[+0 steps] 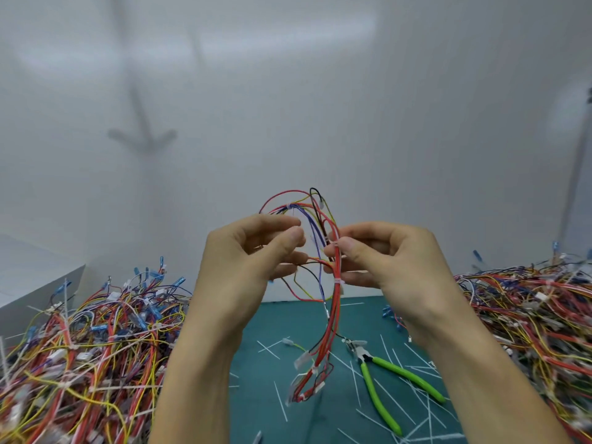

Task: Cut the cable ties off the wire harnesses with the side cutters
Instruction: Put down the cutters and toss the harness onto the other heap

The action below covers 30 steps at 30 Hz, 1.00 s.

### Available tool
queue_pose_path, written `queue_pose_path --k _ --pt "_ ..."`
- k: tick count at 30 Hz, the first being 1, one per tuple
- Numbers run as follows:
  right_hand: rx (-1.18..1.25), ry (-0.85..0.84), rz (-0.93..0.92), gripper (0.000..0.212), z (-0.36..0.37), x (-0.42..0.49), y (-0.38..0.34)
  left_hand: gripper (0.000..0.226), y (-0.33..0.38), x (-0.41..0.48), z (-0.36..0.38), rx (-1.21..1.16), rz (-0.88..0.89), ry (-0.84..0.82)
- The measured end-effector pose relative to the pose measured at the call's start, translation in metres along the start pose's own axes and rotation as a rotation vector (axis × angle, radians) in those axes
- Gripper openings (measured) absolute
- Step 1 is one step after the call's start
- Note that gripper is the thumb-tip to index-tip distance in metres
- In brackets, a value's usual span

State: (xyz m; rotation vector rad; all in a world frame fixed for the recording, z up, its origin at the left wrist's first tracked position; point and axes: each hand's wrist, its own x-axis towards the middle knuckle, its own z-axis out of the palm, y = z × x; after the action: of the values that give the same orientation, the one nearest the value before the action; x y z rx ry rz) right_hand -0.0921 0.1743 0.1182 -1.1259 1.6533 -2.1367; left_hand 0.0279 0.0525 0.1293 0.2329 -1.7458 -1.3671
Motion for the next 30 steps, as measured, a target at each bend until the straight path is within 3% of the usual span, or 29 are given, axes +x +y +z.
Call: queue_pose_path --k 2,6,10,22,26,30 --pt "0.023 0.011 0.011 0.011 0.000 0.001 0.000 0.007 -0.002 0.000 0.000 0.066 0.005 -0.043" --pt "0.071 0.034 0.011 0.009 0.001 0.000 0.001 0.032 -0.006 0.001 0.001 0.230 -0.003 -0.221" --pt "0.100 0.062 -0.003 0.007 0.001 0.001 0.000 0.018 -0.011 0.002 0.002 0.359 -0.021 -0.380" --pt "0.067 0.088 -0.071 0.009 -0.003 0.004 0.000 0.015 -0.015 0.002 0.010 0.482 -0.012 -0.401" --pt "0.074 0.128 -0.091 0.010 -0.004 0.005 0.000 0.043 -0.018 0.000 0.011 0.525 -0.102 -0.438" --pt "0.130 0.150 -0.109 0.013 -0.005 0.006 0.000 0.041 -0.028 0.002 0.009 0.627 -0.123 -0.329"
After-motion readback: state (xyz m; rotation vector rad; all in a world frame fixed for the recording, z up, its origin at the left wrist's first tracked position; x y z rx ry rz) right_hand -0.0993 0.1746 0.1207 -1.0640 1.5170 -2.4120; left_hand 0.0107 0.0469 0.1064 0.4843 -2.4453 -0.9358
